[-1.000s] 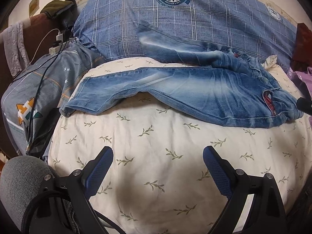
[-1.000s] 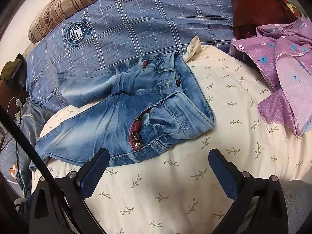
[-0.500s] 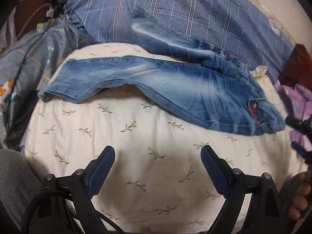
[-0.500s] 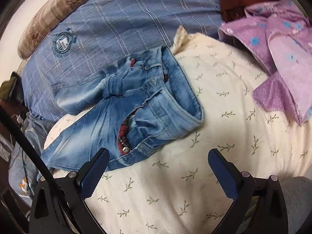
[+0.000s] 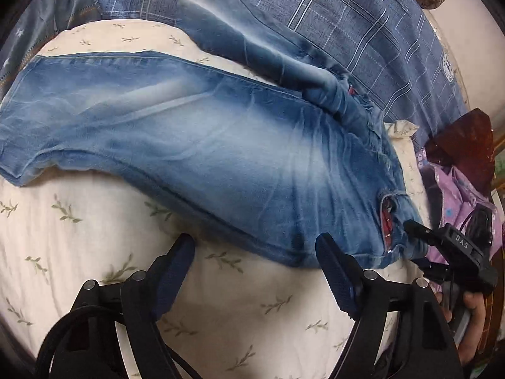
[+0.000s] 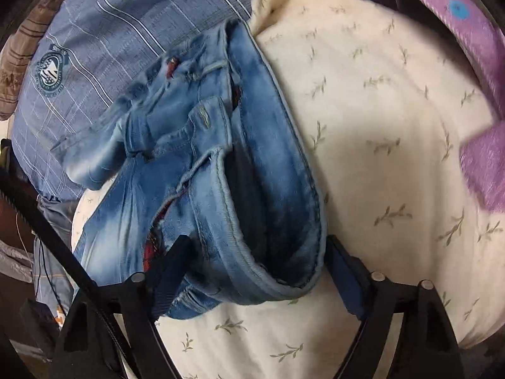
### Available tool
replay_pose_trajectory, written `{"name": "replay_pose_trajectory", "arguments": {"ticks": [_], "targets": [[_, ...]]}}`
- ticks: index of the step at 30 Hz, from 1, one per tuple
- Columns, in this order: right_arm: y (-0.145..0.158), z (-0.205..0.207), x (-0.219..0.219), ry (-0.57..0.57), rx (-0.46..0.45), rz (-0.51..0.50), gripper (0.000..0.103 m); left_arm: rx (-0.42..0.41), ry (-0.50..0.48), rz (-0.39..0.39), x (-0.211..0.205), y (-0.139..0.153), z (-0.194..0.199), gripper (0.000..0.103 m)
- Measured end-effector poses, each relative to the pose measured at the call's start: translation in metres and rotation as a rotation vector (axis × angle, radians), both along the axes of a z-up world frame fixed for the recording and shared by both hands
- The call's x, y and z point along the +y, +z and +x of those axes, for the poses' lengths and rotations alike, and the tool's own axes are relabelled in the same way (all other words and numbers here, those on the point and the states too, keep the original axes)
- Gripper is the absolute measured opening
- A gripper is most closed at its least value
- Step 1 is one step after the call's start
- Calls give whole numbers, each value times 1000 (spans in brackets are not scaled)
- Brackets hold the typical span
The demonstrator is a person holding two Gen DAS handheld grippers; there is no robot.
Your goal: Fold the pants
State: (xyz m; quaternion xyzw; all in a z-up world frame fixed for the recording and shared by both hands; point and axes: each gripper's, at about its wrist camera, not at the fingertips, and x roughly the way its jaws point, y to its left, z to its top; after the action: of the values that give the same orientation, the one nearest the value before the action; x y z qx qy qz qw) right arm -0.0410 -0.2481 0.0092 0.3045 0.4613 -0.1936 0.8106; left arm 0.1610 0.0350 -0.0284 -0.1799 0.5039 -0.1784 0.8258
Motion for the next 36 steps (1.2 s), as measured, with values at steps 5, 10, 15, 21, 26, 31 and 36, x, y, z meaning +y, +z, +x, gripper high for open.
{"name": "replay_pose_trajectory", "arguments": {"ticks": [5, 10, 15, 21, 26, 31, 36], "targets": [[-3, 1, -2, 9, -16, 24, 29, 53, -26, -8, -9, -9, 20, 34], [9, -2, 0, 27, -46, -1, 19, 69, 5, -31, 1, -21, 35, 6], [43, -34, 6, -26, -123, -98, 13, 81, -25, -74, 5, -10, 2, 5], [48, -73, 11, -103, -85, -127, 14, 77, -86, -12, -10, -18, -34, 7], [22, -34, 30, -57, 206, -331, 42, 27, -74, 10, -10, -18, -40, 22], [64, -45, 72, -93, 67, -564, 90, -73, -32, 46, 12, 21, -75, 47], [87, -34, 119, 136, -143, -444, 89, -81, 52, 18, 47, 45, -91, 47]]}}
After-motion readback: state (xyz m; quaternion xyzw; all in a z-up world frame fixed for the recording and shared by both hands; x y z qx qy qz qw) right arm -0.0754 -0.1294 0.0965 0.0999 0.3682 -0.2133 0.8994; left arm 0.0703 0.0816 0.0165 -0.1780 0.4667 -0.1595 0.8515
